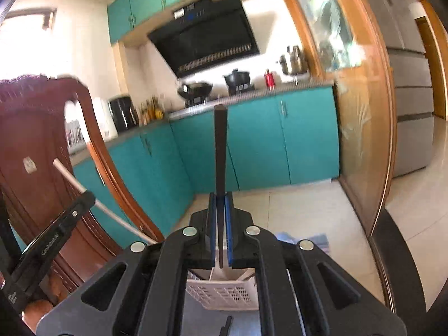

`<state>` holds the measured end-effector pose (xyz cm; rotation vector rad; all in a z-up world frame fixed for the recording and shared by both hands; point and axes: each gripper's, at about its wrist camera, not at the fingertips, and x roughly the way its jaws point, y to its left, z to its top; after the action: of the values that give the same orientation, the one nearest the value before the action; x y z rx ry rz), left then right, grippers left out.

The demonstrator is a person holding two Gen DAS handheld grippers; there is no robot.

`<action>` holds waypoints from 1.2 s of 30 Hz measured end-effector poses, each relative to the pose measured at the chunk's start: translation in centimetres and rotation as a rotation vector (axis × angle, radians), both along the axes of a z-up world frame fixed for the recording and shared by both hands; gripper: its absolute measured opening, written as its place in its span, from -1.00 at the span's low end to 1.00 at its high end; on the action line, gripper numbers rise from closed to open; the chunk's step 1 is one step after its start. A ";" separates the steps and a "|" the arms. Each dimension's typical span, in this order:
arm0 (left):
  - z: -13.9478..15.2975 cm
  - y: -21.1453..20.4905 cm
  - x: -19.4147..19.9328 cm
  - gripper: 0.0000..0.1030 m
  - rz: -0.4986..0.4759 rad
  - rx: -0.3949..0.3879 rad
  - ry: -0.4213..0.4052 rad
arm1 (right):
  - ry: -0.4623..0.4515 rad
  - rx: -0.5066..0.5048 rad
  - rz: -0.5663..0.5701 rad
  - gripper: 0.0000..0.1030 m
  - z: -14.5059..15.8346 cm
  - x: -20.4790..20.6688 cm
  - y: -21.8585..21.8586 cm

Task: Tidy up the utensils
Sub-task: 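Lift both chopsticks over the white basket and open both tools to drop them, then bring both open tools back down to the black chopsticks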

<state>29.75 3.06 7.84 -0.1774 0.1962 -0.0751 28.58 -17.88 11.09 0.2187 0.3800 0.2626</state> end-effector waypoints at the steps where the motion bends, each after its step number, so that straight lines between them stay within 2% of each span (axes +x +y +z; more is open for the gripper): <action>1: -0.4 -0.2 0.4 -0.87 0.001 0.002 0.010 | 0.019 -0.014 0.000 -0.87 -0.8 0.7 0.3; 5: -2.5 -0.4 2.7 -0.87 -0.015 -0.017 0.088 | 0.065 -0.049 0.011 -0.87 -3.2 2.2 1.4; 13: -4.5 -1.6 4.7 -0.87 -0.017 -0.006 0.168 | 0.000 -0.143 0.007 -0.87 -3.9 1.3 2.6; 17: -5.0 -1.4 4.8 -0.87 -0.022 -0.024 0.185 | 0.018 -0.095 0.015 -0.75 -3.8 1.6 1.5; 21: -4.7 -1.4 4.3 -0.86 -0.020 -0.023 0.168 | 0.016 -0.038 0.012 -0.57 -3.5 1.2 -0.1; 25: -4.2 -1.2 2.8 -0.75 -0.026 -0.031 0.151 | -0.041 -0.021 -0.011 -0.34 -3.0 -0.7 -1.3; 28: -3.7 -1.1 1.4 -0.63 -0.029 -0.039 0.125 | -0.108 -0.041 -0.035 -0.23 -2.4 -3.2 -2.1; 31: -3.0 -1.6 -0.3 -0.60 -0.034 -0.022 0.095 | -0.153 -0.080 -0.046 -0.22 -2.0 -4.9 -2.5; 34: -2.7 -2.2 -2.0 -0.60 -0.041 0.006 0.073 | -0.119 -0.082 0.030 -0.22 -2.6 -6.5 -2.8; 36: -2.5 -2.0 -3.3 -0.60 0.003 -0.005 0.031 | -0.105 -0.077 0.105 -0.22 -3.4 -7.4 -2.6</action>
<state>26.48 1.09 5.32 -0.1839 0.2266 -0.0703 21.14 -20.43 7.69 0.1087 0.2976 0.3607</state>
